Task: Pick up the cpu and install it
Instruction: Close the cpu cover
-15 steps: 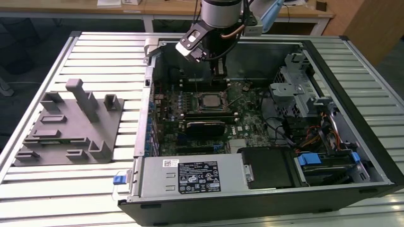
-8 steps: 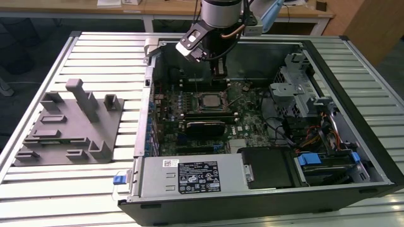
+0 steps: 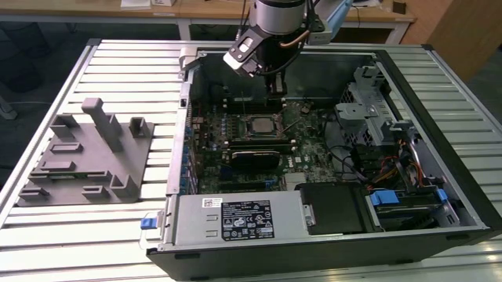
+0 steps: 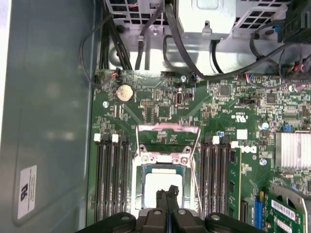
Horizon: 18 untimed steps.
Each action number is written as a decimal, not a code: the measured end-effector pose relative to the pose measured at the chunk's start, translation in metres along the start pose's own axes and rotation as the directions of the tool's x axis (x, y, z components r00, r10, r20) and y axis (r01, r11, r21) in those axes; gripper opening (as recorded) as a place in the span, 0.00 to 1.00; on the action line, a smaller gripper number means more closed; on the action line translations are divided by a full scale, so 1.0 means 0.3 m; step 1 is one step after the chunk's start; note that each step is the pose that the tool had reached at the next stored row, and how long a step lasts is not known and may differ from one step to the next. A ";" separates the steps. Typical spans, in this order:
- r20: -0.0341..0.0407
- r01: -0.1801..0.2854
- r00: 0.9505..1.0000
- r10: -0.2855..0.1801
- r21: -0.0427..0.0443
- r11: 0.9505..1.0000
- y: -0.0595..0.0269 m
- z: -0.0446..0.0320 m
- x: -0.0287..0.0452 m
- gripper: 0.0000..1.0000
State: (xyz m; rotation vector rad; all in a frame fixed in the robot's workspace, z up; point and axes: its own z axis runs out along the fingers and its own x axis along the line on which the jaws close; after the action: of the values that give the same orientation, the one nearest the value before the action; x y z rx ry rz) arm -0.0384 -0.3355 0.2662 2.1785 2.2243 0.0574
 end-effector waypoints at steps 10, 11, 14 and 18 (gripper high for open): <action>0.000 0.000 1.000 0.000 0.000 1.000 0.069 0.003 -0.002 0.11; 0.000 0.000 1.000 0.000 0.000 1.000 0.074 0.003 -0.002 0.11; 0.000 0.000 1.000 0.000 0.000 1.000 0.086 0.004 -0.002 0.11; 0.000 0.000 1.000 0.000 0.000 1.000 0.104 0.005 -0.002 0.11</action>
State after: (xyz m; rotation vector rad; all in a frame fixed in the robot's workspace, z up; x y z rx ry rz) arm -0.0072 -0.3356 0.2662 2.1785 2.2243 0.0574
